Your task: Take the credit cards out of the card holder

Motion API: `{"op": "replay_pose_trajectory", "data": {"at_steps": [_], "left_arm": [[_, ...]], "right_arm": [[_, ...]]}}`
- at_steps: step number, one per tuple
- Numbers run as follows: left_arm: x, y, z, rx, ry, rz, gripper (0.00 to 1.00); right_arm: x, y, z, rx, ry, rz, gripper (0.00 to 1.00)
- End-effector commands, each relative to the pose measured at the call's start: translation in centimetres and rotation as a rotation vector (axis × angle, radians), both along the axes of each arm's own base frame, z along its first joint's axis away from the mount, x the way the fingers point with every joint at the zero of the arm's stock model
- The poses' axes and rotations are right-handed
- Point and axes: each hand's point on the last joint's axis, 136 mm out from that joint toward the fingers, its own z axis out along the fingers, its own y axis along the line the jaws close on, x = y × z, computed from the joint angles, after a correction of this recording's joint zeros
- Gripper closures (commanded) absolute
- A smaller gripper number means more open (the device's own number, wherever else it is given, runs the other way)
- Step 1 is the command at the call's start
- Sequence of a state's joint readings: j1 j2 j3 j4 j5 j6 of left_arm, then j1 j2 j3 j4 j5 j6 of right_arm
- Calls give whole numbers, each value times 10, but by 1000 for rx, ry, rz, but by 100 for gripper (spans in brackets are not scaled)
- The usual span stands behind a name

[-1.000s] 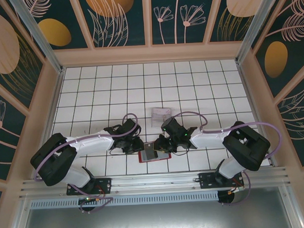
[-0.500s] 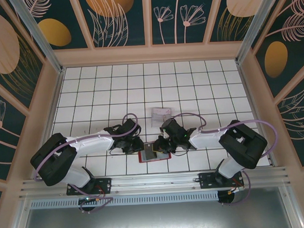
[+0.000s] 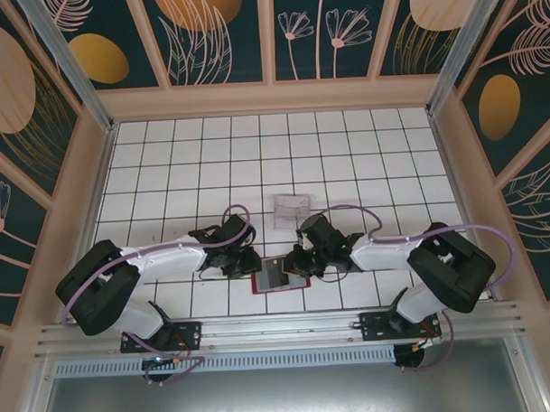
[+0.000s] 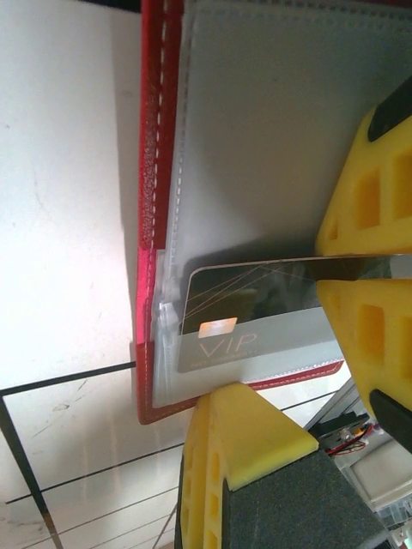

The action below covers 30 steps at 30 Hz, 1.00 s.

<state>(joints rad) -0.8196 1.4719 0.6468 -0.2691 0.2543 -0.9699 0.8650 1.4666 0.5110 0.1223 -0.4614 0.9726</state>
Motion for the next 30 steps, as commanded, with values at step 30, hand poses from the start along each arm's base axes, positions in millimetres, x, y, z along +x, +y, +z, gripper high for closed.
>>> {"op": "replay_pose_trajectory", "data": {"at_steps": [30], "left_arm": [[13, -3, 21, 18, -85, -38, 66]], "right_arm": [[72, -57, 106, -135, -543, 118, 100]]}}
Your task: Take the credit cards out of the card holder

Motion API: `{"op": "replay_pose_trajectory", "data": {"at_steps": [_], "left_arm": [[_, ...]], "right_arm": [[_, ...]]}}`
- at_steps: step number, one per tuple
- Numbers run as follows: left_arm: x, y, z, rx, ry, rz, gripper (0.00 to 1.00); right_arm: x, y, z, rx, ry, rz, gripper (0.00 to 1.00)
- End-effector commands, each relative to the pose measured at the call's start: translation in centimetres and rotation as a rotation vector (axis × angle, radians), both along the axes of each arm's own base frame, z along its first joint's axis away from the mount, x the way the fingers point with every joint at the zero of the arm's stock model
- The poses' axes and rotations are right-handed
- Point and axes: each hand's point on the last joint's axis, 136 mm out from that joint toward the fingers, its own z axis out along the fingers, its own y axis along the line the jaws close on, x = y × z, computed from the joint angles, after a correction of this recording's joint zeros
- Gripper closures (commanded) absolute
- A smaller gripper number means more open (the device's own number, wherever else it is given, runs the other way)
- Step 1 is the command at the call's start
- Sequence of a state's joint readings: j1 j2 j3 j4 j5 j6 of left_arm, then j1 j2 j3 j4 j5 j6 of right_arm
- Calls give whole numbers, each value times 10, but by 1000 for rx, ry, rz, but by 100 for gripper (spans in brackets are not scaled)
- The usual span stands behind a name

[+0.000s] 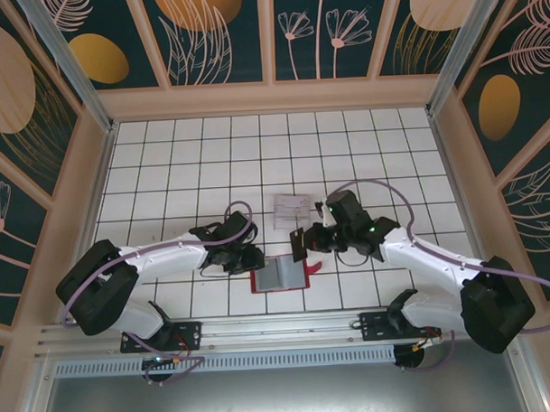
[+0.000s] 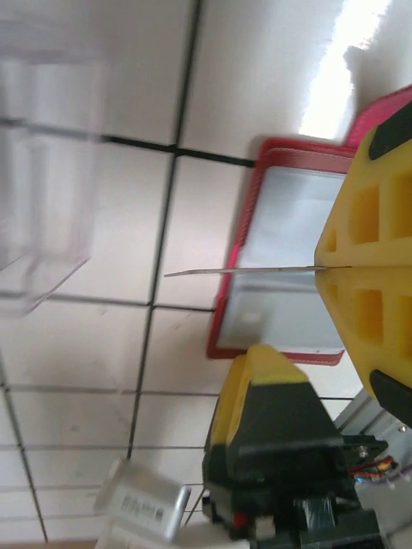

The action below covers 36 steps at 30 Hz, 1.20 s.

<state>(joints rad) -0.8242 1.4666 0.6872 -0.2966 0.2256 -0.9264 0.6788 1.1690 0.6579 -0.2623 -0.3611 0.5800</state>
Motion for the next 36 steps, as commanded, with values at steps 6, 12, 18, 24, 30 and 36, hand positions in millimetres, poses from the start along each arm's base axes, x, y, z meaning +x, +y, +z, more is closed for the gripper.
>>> {"op": "replay_pose_trajectory", "data": {"at_steps": [6, 12, 18, 24, 30, 36], "left_arm": [[8, 3, 15, 18, -59, 3, 65], [13, 2, 16, 19, -80, 1, 65], [13, 2, 18, 19, -87, -8, 65], [11, 5, 19, 20, -93, -4, 65], [12, 10, 24, 22, -111, 18, 64], [12, 12, 30, 11, -124, 35, 64]], "right_arm": [[41, -8, 47, -247, -427, 307, 100], [53, -6, 48, -407, -606, 606, 100], [53, -8, 42, -523, -685, 881, 100], [65, 1, 41, -571, -697, 1034, 100], [83, 10, 28, -630, -669, 1147, 100], [101, 18, 16, -661, -656, 1208, 100]]}}
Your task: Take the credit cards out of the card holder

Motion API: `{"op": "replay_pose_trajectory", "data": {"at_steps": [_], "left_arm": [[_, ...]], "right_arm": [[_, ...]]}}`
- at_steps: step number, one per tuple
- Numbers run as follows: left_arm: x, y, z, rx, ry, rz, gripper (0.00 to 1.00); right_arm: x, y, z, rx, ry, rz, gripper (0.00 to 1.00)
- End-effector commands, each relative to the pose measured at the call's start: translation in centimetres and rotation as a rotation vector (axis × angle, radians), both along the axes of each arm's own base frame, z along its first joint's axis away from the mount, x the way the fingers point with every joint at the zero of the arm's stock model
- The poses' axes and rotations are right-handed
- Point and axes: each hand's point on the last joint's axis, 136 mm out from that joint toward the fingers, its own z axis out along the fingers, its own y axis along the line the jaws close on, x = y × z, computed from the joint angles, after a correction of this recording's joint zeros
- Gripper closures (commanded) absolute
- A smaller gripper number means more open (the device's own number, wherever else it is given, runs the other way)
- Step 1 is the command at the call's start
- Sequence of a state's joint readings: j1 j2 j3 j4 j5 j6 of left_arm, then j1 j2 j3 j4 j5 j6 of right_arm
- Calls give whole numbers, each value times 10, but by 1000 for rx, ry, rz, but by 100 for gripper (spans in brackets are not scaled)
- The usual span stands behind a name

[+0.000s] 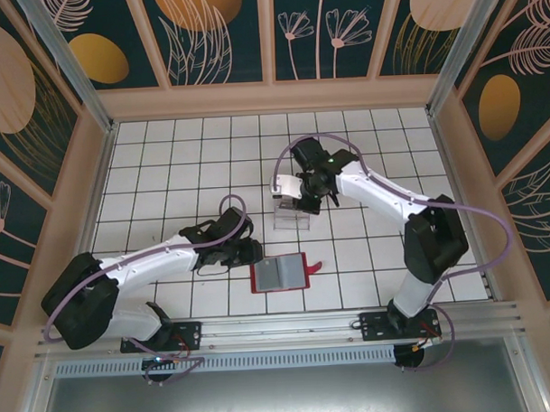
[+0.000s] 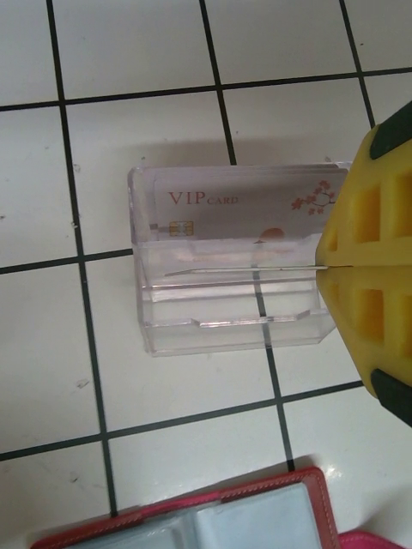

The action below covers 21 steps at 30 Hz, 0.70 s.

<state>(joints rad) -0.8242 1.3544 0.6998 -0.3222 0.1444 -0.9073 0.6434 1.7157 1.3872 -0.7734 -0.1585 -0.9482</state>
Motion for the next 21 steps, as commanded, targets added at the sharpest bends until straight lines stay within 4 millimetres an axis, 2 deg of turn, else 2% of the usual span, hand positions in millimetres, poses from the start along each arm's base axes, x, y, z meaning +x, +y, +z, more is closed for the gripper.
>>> {"op": "replay_pose_trajectory", "data": {"at_steps": [1, 5, 16, 21], "left_arm": [[-3, 9, -2, 32, 7, 18, 64], [-4, 11, -2, 36, 7, 24, 64], [-4, 14, -4, 36, 11, 36, 64], [-6, 17, -7, 44, 21, 42, 64]], "right_arm": [[4, 1, -3, -54, 0, 63, 100], [6, 5, -13, -66, 35, 76, 100], [-3, 10, -43, -86, 152, 94, 100], [-6, 13, -49, -83, 182, 101, 100]]}}
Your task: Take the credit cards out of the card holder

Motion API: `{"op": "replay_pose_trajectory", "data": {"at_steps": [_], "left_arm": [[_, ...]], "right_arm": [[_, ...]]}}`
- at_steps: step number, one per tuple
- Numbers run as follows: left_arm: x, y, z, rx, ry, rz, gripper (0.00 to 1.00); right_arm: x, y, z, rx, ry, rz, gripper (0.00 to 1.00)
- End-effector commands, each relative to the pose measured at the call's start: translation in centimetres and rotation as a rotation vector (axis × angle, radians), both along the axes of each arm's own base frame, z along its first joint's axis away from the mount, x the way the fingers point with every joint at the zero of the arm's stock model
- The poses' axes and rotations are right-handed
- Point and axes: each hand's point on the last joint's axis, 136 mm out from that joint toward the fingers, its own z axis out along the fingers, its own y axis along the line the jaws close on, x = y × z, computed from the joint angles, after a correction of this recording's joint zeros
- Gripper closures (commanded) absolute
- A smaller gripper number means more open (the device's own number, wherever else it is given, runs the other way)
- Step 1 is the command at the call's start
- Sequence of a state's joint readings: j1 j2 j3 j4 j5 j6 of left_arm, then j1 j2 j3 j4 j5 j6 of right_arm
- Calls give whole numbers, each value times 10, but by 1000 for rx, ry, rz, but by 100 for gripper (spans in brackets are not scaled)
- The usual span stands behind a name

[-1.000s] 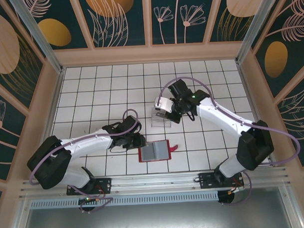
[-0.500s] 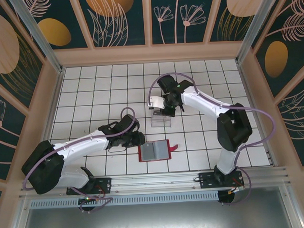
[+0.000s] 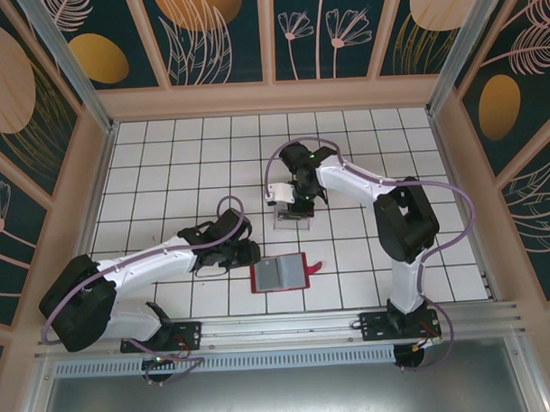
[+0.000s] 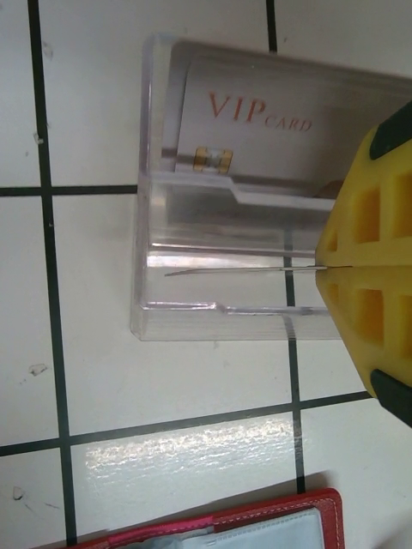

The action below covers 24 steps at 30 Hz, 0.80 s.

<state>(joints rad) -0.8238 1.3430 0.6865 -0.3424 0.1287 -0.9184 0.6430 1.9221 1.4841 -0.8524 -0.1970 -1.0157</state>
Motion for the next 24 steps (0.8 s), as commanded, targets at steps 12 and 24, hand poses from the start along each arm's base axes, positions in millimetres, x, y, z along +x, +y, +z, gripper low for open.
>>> {"op": "replay_pose_trajectory", "data": {"at_steps": [12, 24], "left_arm": [[0, 12, 1, 20, -1, 30, 64], [18, 26, 4, 27, -33, 71, 64]], "right_arm": [[24, 2, 44, 34, -185, -45, 80], [15, 12, 60, 131, -210, -245, 79]]}}
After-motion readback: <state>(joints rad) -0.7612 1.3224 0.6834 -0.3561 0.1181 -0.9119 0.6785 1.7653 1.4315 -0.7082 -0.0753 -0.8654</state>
